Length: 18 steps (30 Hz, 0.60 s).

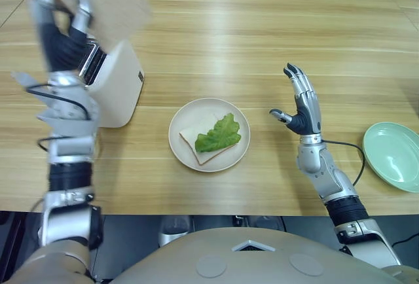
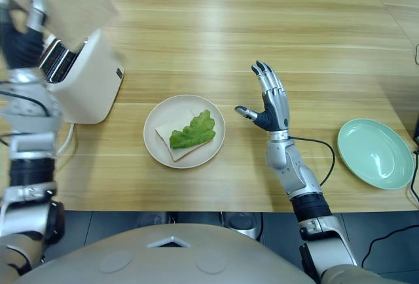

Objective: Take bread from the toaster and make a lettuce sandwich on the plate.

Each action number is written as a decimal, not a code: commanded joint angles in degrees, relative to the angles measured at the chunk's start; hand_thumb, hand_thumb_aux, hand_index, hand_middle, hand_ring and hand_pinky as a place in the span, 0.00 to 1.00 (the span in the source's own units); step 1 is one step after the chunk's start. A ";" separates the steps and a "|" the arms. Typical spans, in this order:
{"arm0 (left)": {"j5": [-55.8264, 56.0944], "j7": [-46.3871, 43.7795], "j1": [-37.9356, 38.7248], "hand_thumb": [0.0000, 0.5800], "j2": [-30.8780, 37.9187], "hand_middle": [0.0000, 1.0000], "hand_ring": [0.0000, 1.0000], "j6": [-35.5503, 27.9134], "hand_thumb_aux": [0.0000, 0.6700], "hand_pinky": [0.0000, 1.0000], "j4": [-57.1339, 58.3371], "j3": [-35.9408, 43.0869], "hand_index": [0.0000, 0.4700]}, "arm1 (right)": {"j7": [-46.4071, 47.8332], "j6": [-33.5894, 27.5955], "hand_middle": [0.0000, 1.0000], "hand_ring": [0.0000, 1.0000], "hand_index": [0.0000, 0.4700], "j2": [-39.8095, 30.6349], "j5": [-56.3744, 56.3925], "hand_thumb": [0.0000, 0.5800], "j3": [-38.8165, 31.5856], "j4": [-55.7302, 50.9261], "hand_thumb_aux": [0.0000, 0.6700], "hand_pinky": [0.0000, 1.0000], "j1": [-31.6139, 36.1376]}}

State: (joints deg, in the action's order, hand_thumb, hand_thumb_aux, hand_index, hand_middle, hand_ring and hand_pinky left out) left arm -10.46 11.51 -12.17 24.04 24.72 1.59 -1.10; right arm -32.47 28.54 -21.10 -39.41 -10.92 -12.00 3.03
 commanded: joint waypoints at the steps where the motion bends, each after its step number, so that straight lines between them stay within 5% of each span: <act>1: 3.28 -6.79 4.48 1.00 -3.95 1.00 1.00 -3.14 1.00 1.00 0.03 4.32 0.98 | 3.81 2.14 0.00 0.00 0.00 -1.08 -3.26 0.00 -3.50 5.11 0.00 0.00 -1.39; 18: 3.77 -12.62 23.62 1.00 -17.59 1.00 1.00 -12.10 1.00 1.00 -2.96 11.27 0.98 | 24.40 7.32 0.00 0.00 0.00 -6.24 -5.26 0.00 -14.04 16.67 0.00 0.00 -7.82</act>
State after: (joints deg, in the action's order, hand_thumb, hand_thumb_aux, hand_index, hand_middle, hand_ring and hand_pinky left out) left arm -6.29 -0.69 10.63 6.85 13.88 -0.73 9.62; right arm -10.36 35.45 -26.72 -44.64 -24.29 3.61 -4.31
